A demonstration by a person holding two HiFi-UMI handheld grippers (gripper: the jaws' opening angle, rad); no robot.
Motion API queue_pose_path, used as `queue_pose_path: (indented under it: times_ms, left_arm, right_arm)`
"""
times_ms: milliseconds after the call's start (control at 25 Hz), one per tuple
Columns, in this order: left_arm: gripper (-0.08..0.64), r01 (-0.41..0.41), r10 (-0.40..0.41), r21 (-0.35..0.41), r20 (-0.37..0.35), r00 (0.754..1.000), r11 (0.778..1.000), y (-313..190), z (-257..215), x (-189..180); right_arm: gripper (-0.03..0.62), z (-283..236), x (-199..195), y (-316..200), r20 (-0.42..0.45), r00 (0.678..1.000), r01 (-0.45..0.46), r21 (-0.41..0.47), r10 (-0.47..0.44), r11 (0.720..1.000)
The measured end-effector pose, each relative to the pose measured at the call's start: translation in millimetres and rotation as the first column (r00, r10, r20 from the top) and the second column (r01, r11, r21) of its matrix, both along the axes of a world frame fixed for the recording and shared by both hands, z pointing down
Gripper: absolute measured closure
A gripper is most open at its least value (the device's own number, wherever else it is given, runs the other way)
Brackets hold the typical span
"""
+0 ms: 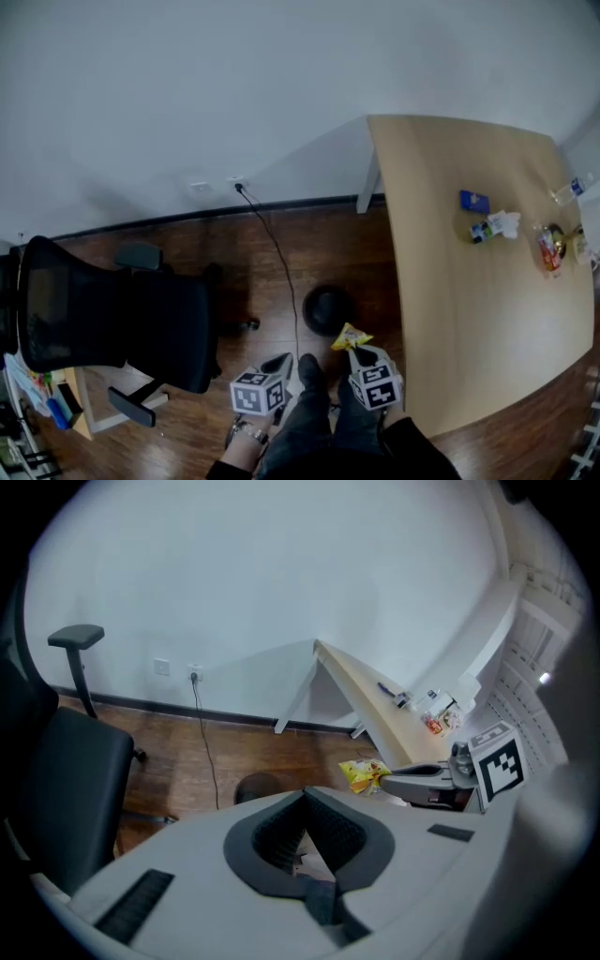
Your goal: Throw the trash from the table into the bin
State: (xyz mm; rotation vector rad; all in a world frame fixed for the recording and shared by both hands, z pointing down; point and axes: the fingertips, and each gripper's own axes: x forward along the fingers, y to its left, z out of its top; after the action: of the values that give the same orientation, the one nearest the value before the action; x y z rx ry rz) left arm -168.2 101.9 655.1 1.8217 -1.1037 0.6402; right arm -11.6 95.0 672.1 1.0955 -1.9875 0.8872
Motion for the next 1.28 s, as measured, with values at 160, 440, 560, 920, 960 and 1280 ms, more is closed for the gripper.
queue_pose_path:
  times_ms: [160,440,560,920,960,1280]
  left_arm:
    - [0.557,-0.031,0.032,-0.034,0.046,0.998,0.999,-11,49,2]
    - [0.557,0.015,-0.011,-0.101,0.037,0.999,0.995,-35,133,9]
    - [0.557,0.017,-0.014,-0.13,0.023,1.0,0.991,-37,154,19]
    - [0.557,-0.011,0.012,-0.19,0.002,1.0,0.982,-27,191,39]
    - [0.557,-0.014,0.014,-0.195,0.001,1.0,0.981,-26,193,40]
    - [0.557,-0.021,0.021,-0.213,-0.006,1.0,0.977,-19,191,41]
  right_arm:
    - [0.581,58,-14,-20,-0.002,1.0,0.018,-0.051,-0.018,0.999]
    - [0.581,197,-32,-63,-0.044,0.998,0.037,-0.138,-0.043,0.99]
    - [0.581,250,-34,-73,-0.062,0.997,0.028,-0.189,-0.041,0.982]
    - [0.58,323,-35,-70,-0.087,0.995,0.016,-0.268,-0.04,0.963]
    - [0.577,327,-36,-68,-0.084,0.996,0.009,-0.269,-0.033,0.963]
    - [0.36,325,-53,-58,-0.023,1.0,-0.014,-0.304,0.007,0.953]
